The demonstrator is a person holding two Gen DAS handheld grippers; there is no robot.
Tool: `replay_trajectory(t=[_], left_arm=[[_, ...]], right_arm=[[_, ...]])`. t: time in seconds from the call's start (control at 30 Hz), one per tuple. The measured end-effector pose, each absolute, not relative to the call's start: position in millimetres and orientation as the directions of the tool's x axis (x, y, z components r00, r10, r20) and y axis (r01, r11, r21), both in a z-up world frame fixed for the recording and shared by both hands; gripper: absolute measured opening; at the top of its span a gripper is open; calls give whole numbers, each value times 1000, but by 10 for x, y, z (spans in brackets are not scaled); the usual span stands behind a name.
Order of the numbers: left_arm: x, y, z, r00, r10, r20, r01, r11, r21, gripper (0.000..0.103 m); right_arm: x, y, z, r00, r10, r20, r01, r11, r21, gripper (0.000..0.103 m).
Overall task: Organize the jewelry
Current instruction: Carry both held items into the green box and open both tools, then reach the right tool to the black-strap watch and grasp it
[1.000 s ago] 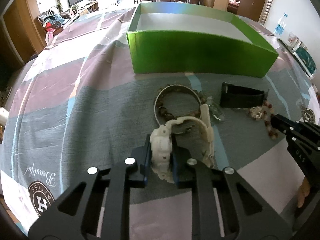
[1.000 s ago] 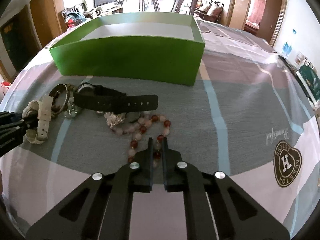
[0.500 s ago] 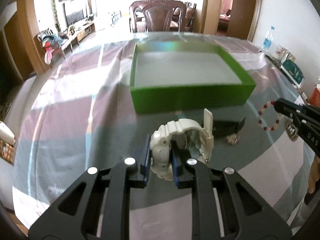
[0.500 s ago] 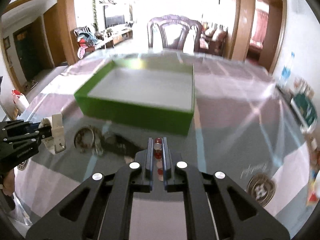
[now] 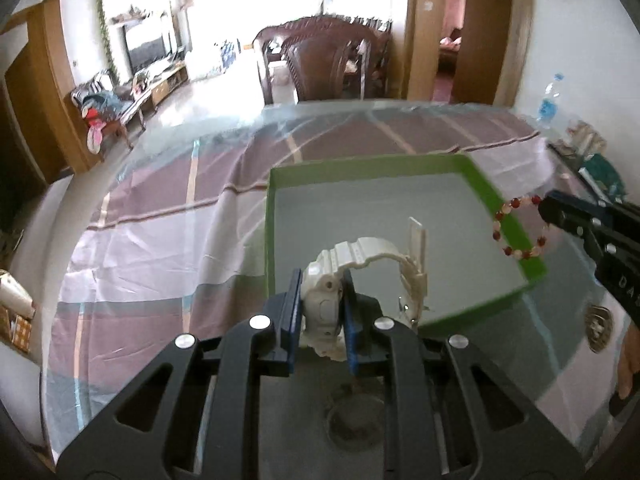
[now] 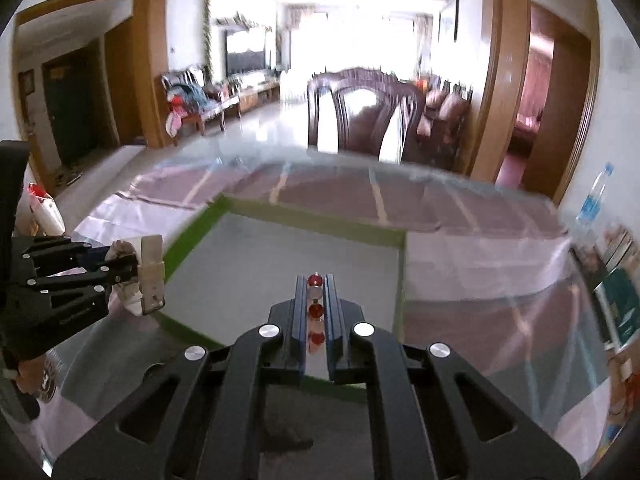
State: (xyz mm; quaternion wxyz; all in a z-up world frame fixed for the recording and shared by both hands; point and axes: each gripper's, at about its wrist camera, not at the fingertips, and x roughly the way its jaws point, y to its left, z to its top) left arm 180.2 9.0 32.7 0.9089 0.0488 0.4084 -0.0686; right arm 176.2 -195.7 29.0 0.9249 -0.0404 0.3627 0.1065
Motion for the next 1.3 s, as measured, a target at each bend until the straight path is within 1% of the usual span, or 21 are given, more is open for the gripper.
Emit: replay_trajectory(t=[0.1,0.27,0.3,0.33,0.37,0.4,0.43,0.47,0.53,0.6,0.73,0.87,0.93,1.07,1.17,1.2,1.23,1.27,1.3], left_arm=[[2011,61,121,615,-80,-784,162,986,26,19],[2157,36,-73,584,-62,-809,159,986,40,19],[2155,44,-89,583,-64,-810,157,987,35,20],[2144,57,-83,584,-68,-809,155,987,29,26],[2133,72,-80,584,-69,-809,153,988,27,31],[2093,89,-53,596,-65,-801,148,989,30,39],[2063,104,-21,610,-58,-791,142,989,37,44],[2001,118,37,627,-48,-778,137,989,49,45],[1817,167,149,655,-41,-755,131,990,60,50],[1627,190,200,667,-28,-744,122,990,72,58],[1236,182,70,663,-12,-749,97,993,71,65],[1090,147,-284,632,-3,-775,60,997,45,67],[1093,163,-416,629,21,-777,31,998,52,67],[1122,197,-501,634,7,-773,30,999,34,70],[1140,219,-536,623,3,-782,20,1000,19,71],[1131,222,-547,622,-2,-783,22,1000,15,73],[1132,224,-552,620,-6,-785,23,1000,11,73],[1133,235,-565,619,-7,-785,23,1000,10,73],[1133,231,-570,618,-7,-786,24,1000,10,74]], right_arm=[[1963,-1965,7,658,158,-736,-205,979,27,8],[2022,-1973,-213,617,154,-772,-197,980,38,8],[2008,-1991,-209,615,160,-772,-196,980,48,11],[1985,-1988,-188,617,164,-769,-193,980,54,16],[1951,-2006,-155,623,167,-764,-192,980,57,28],[1896,-2027,-107,637,164,-753,-188,981,55,41],[1843,-2041,-69,651,161,-742,-184,982,51,45],[1784,-2059,-22,663,161,-732,-183,982,50,49],[1600,-2067,75,667,193,-719,-211,975,65,49],[1392,-2037,126,662,236,-711,-256,963,81,49],[1018,-1871,-29,617,291,-731,-357,932,70,49],[911,-1666,-383,567,274,-777,-400,916,31,49],[898,-1563,-527,542,255,-801,-422,907,3,49],[848,-1377,-648,561,205,-802,-461,882,-97,59],[813,-1299,-695,584,173,-793,-456,879,-144,59],[803,-1280,-710,586,171,-792,-457,877,-149,58],[789,-1265,-719,589,173,-789,-465,872,-156,53],[777,-1252,-724,598,165,-784,-465,868,-173,39],[776,-1254,-725,599,167,-783,-467,867,-172,29]])
